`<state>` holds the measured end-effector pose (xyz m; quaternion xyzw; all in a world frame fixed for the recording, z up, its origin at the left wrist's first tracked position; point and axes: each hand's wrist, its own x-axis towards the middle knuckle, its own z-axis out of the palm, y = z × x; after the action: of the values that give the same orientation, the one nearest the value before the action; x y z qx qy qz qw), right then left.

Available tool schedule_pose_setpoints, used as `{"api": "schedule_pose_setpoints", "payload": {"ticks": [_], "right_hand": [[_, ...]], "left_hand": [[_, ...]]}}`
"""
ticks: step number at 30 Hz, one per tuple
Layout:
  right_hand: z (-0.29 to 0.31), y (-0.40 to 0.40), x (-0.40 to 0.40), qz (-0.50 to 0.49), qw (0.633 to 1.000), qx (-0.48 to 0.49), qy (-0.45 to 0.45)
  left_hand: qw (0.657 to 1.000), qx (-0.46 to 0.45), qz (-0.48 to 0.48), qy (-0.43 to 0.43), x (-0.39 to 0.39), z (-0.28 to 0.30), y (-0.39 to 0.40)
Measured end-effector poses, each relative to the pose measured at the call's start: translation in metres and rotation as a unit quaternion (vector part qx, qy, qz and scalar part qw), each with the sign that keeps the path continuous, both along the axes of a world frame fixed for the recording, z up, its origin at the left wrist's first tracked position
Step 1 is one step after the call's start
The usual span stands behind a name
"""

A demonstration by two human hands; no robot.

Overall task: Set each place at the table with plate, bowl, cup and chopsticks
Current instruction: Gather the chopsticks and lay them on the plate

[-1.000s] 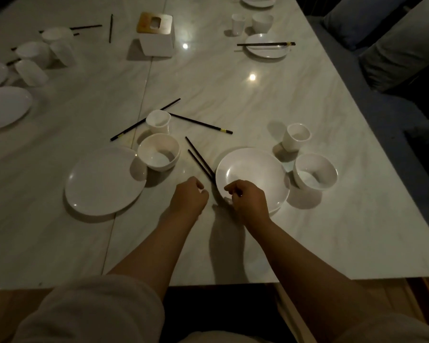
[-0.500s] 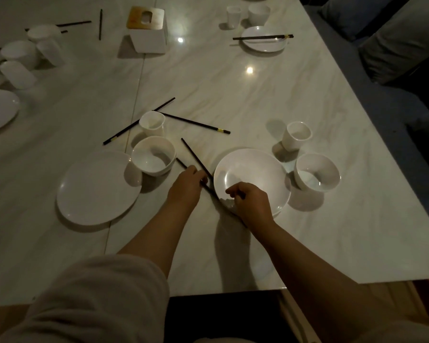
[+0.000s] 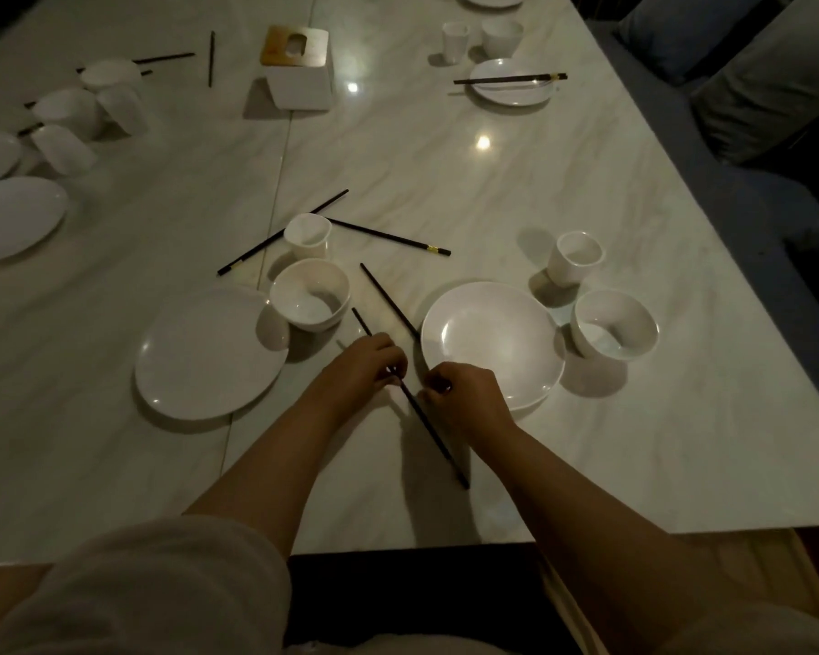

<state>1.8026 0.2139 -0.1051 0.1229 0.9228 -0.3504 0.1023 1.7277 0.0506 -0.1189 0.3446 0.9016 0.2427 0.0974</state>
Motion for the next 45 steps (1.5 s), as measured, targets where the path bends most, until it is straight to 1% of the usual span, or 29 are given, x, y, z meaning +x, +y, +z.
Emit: {"api": "schedule_pose_setpoints", "payload": {"ticks": [3,6,7,10,12,13,17,20,23,26,28,31,35,37,41,45], "right_hand": [[0.003,-0.002,0.003,0.004,1.000,-0.001,-0.014],[0.009,0.000,0.003,-0.020,1.000,-0.014,-0.007],[0.011,0.003,0.003,-0.035,0.999,-0.019,-0.003],[0.016,0.021,-0.001,-0.121,0.992,-0.038,0.015],[0.017,0.037,-0.006,-0.166,0.986,-0.029,0.017],[0.016,0.045,-0.009,-0.179,0.984,-0.024,0.014],[0.009,0.065,-0.020,-0.207,0.978,-0.008,-0.002],[0.004,0.069,-0.026,-0.207,0.978,-0.011,-0.015],[0.001,0.070,-0.029,-0.201,0.979,-0.010,-0.019],[-0.002,0.066,-0.029,-0.220,0.975,-0.025,0.006],[-0.004,0.062,-0.030,-0.218,0.975,-0.015,0.036],[-0.006,0.059,-0.034,-0.190,0.979,-0.014,0.075],[-0.008,0.063,-0.040,-0.158,0.982,-0.021,0.102],[-0.009,0.067,-0.043,-0.147,0.983,-0.025,0.110],[-0.008,0.072,-0.053,-0.142,0.980,-0.047,0.128],[-0.002,0.068,-0.063,-0.121,0.982,-0.079,0.123]], "left_hand": [[0.999,0.046,-0.011,0.025,-0.002,0.012,0.005],[0.995,0.092,-0.032,0.024,-0.005,0.021,0.013],[0.994,0.108,-0.025,0.026,-0.007,0.022,0.017],[0.985,0.163,0.064,0.004,-0.006,0.020,0.031],[0.973,0.196,0.123,-0.007,-0.002,0.017,0.043],[0.969,0.198,0.147,-0.016,0.000,0.013,0.048],[0.964,0.148,0.209,-0.075,0.004,-0.007,0.064],[0.954,0.155,0.238,-0.096,0.007,-0.013,0.068],[0.942,0.151,0.277,-0.111,0.004,-0.007,0.069],[0.927,0.116,0.343,-0.101,-0.011,-0.003,0.067],[0.913,0.099,0.381,-0.111,-0.027,-0.004,0.066],[0.906,0.036,0.401,-0.132,-0.051,-0.003,0.070],[0.902,-0.062,0.394,-0.166,-0.070,0.002,0.079],[0.899,-0.086,0.393,-0.176,-0.072,0.005,0.082],[0.879,-0.060,0.425,-0.209,-0.075,0.006,0.079],[0.886,-0.038,0.421,-0.189,-0.070,0.009,0.072]]}}
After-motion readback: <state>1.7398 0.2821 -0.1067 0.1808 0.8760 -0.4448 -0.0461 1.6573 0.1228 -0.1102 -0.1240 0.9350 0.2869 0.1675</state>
